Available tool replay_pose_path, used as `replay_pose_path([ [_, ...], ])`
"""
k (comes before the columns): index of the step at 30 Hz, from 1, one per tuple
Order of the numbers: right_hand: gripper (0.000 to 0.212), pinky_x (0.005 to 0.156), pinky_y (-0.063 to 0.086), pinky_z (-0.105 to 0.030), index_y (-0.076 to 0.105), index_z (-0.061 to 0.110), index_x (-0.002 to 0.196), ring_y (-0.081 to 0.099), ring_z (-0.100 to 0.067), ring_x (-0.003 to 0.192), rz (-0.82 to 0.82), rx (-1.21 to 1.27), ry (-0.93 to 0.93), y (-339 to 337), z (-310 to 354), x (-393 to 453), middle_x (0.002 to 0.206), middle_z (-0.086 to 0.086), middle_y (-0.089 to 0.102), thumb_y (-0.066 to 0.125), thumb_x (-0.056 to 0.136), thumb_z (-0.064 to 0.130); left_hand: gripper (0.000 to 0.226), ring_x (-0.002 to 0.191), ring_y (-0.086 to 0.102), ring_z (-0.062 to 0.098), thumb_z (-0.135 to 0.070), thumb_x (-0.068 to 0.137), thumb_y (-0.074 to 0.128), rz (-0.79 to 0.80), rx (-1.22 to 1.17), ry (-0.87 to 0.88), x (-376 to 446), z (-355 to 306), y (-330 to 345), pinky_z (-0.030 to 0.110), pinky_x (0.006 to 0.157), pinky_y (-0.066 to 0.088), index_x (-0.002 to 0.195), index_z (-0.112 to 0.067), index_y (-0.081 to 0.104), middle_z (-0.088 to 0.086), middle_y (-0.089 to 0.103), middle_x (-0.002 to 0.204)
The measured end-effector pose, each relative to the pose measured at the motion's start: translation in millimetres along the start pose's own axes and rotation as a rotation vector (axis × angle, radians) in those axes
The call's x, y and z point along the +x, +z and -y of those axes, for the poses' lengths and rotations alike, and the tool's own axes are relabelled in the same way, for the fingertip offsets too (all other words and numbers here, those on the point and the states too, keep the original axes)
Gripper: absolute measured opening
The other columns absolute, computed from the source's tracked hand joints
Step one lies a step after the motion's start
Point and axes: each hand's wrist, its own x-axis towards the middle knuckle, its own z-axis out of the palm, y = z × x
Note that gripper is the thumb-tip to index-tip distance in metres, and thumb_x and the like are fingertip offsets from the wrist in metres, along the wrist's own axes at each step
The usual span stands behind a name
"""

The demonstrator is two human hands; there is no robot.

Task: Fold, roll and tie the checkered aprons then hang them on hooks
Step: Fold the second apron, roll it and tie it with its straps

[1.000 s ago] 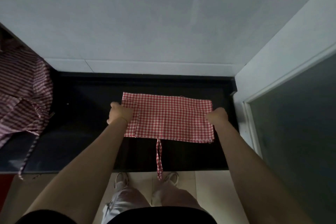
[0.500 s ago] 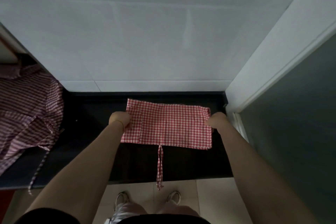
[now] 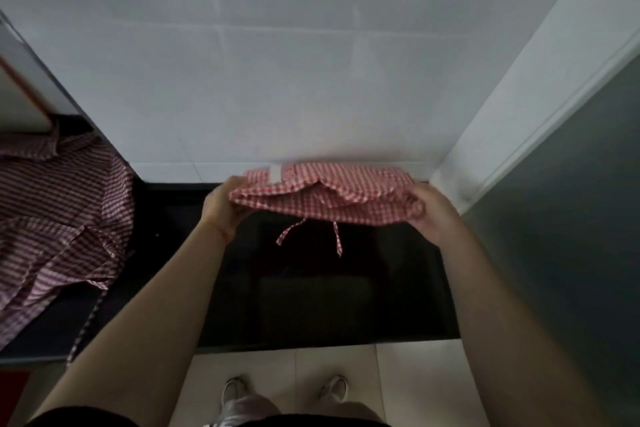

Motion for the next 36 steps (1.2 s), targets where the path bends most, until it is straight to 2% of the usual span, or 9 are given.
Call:
replay_pose_path([
  [3,0.024,0.063,0.053,-0.032,0.062,0.009,0.088,0.060,-0.022,0.074,-0.091,-0.339,0.239,-29.3,-56.8,2.0,0.084,-0.011,0.064,0.047,0.089,-0.010,0.018,0.056,0.063,0.014,0.004,0.087,0.062,-0.061,0.445,-0.097,7.4,53.3,-35.6,0.025,0.051,0.054,0.081,-0.013,0.063,0.010,0.068,0.074],
  [6,0.025,0.063,0.047,-0.031,0.058,0.012,0.083,0.053,-0.019,0.068,-0.188,-0.601,0.351,-43.1,-97.8,3.5,0.078,-0.009,0.056,0.045,0.088,-0.008,0.023,0.080,0.064,0.023,0.006,0.086,0.058,-0.157,0.702,-0.142,9.5,90.1,-53.3,0.036,0.077,0.057,0.083,-0.016,0.065,0.011,0.066,0.095],
  [9,0.022,0.086,0.055,-0.043,0.063,0.008,0.111,0.064,-0.026,0.091,-0.244,-0.540,0.417,-43.3,-112.1,9.3,0.099,-0.010,0.066,0.056,0.091,0.011,0.006,0.091,0.064,0.024,-0.016,0.085,0.066,-0.239,0.764,-0.141,13.5,106.1,-56.2,0.042,0.088,0.055,0.089,-0.020,0.064,0.008,0.067,0.102],
  [14,0.094,0.078,0.056,-0.039,0.040,0.005,0.144,0.064,-0.029,0.102,-0.342,-0.411,0.423,-38.1,-105.0,17.5,0.128,-0.015,0.061,0.079,0.075,0.055,0.051,0.098,0.055,0.023,-0.025,0.083,0.077,-0.312,0.764,-0.148,16.0,108.6,-41.8,0.039,0.085,0.049,0.122,-0.011,0.046,0.004,0.055,0.111],
  [20,0.028,0.087,0.050,-0.036,0.066,0.008,0.112,0.060,-0.023,0.096,-0.305,-0.696,0.172,-35.6,-106.1,18.9,0.118,-0.012,0.067,0.067,0.093,0.029,0.035,0.087,0.059,0.018,-0.011,0.094,0.054,-0.325,0.837,0.033,7.9,117.5,-29.4,0.029,0.067,0.045,0.126,-0.022,0.044,0.004,0.061,0.110],
  [24,0.028,0.090,0.048,-0.042,0.059,0.009,0.114,0.058,-0.029,0.104,-0.416,-1.181,0.075,-23.7,-108.6,20.1,0.119,-0.014,0.061,0.061,0.094,0.028,0.051,0.122,0.042,0.032,-0.004,0.081,0.051,-0.491,1.332,0.242,7.3,130.8,-13.4,0.047,0.102,0.035,0.130,-0.018,0.045,0.013,0.048,0.132],
  [27,0.026,0.089,0.045,-0.044,0.054,0.011,0.111,0.054,-0.029,0.107,-0.601,-1.468,-0.358,0.3,-111.1,20.1,0.115,-0.012,0.055,0.061,0.087,0.020,0.047,0.138,0.034,0.029,-0.019,0.088,0.055,-0.240,1.480,0.603,7.9,139.5,15.6,0.050,0.116,0.024,0.134,-0.016,0.049,0.010,0.043,0.145],
  [30,0.026,0.101,0.043,-0.042,0.054,0.012,0.115,0.052,-0.024,0.116,-0.347,-1.466,-0.732,24.7,-129.5,18.9,0.121,-0.009,0.056,0.055,0.091,0.021,0.056,0.152,0.006,0.026,-0.048,0.098,0.038,0.151,1.700,0.719,5.6,162.8,45.5,0.051,0.122,0.000,0.150,-0.028,0.030,0.002,0.017,0.163],
  [36,0.056,0.121,0.024,-0.049,0.034,0.008,0.152,0.026,-0.028,0.149,-0.188,-1.630,-0.516,-7.2,-172.1,27.1,0.159,-0.013,0.033,0.031,0.105,0.038,0.072,0.146,-0.027,0.030,-0.072,0.090,-0.001,0.375,1.948,0.569,13.5,209.3,30.2,0.057,0.118,-0.013,0.153,-0.040,-0.016,0.002,-0.023,0.163],
])
